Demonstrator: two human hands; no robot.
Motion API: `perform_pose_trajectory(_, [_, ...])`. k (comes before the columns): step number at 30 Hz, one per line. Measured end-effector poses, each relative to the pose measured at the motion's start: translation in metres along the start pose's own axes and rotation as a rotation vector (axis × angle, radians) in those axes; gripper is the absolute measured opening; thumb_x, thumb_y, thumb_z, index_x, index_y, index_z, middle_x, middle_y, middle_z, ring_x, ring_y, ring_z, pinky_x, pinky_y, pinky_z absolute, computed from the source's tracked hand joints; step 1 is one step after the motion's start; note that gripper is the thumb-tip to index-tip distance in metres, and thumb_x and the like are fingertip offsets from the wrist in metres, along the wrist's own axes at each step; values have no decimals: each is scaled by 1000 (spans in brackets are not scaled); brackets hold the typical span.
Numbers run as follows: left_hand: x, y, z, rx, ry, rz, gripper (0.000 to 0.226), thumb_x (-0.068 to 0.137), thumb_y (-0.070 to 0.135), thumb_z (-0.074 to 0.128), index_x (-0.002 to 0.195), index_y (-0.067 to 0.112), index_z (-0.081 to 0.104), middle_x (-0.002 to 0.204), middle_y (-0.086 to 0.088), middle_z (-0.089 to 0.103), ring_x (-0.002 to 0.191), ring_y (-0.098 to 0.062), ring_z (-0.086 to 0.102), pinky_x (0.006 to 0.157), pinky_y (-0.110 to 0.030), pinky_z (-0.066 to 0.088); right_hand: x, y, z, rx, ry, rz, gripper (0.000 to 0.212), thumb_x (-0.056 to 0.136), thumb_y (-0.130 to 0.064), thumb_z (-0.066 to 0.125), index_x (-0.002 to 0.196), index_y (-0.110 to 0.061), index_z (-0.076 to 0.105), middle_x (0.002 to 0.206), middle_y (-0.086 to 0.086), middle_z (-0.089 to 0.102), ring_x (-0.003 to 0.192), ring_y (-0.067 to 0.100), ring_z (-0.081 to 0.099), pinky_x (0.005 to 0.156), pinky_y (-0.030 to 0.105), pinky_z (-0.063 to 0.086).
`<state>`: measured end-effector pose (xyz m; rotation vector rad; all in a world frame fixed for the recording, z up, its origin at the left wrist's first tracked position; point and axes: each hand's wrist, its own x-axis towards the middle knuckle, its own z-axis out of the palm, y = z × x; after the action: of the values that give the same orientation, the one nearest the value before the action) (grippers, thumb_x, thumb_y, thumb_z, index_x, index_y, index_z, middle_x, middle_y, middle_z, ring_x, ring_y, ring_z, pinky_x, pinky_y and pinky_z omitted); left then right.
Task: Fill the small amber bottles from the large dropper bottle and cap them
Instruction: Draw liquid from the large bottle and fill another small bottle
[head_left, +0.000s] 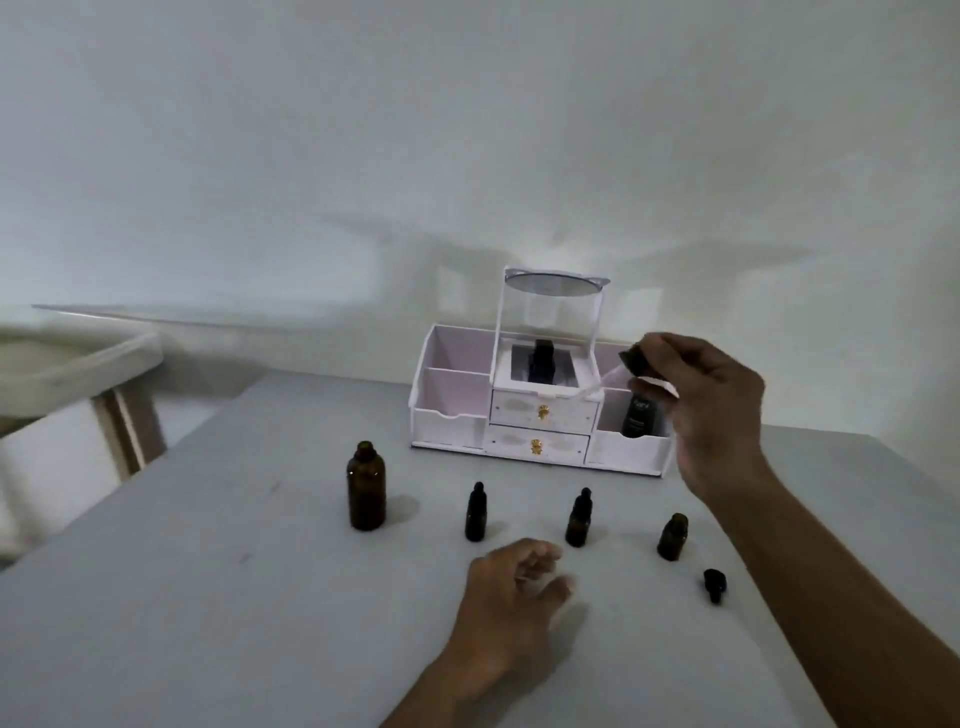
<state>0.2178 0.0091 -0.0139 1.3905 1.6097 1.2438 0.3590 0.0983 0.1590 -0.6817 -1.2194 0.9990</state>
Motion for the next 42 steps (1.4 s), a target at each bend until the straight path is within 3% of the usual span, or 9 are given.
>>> perform_pose_trajectory(3, [-8,-16,-52,30,110,-64,24,76,36,78,99,29,71,92,19,70,84,9,65,82,-9,50,-15,19,47,-107,-130,24,9,83,-10,77,83,-19,77,77,1,78,79,22,76,80,39,61])
perform_pose_trajectory(6, [-16,-31,-101,29,250,-73,19,77,28,78,95,28,71,88,15,71,79,11,64,70,-2,46,-29,33,89,-155,-251,25,10,83,-8,77,83,-18,76,76,-1,78,76,18,77,83,40,62])
perform_pose_trajectory(12, [-7,-63,-158,38,504,-83,35,74,26,81,106,27,67,96,14,68,85,1,63,67,-5,46,-38,54,147,-257,-371,-44,8,84,-13,77,83,-21,77,82,4,79,81,24,77,87,46,60])
perform_pose_trajectory(18, [15,-73,-171,55,521,-83,63,69,34,83,126,27,57,114,11,61,96,-5,59,83,-20,52,-33,68,176,-242,-359,-41,5,84,-14,78,87,-16,76,77,-2,79,77,14,77,85,39,62])
perform_pose_trajectory(21, [27,-74,-171,54,499,-71,69,66,37,85,128,26,56,116,12,60,97,-3,59,83,-16,50,-29,75,183,-304,-368,-75,8,84,-18,78,92,-14,77,77,-4,78,78,12,76,85,40,61])
perform_pose_trajectory(31, [39,-75,-168,3,490,10,52,66,38,82,114,34,63,107,20,65,97,2,61,73,-6,46,-23,89,183,-389,-468,-136,6,84,-19,78,89,-15,77,74,-4,78,76,11,75,78,30,60])
perform_pose_trajectory(36, [37,-71,-169,-15,482,10,51,71,33,82,118,26,64,103,17,65,92,1,62,69,0,45,-30,107,190,-549,-653,-129,9,84,-22,79,89,-15,78,77,-6,78,75,4,74,76,18,54])
perform_pose_trajectory(42, [36,-69,-170,-10,463,6,49,74,33,80,119,25,64,102,16,66,88,0,63,67,1,44,-39,134,193,-628,-674,-139,4,82,-22,80,84,-18,79,77,-10,76,72,-2,70,70,10,52])
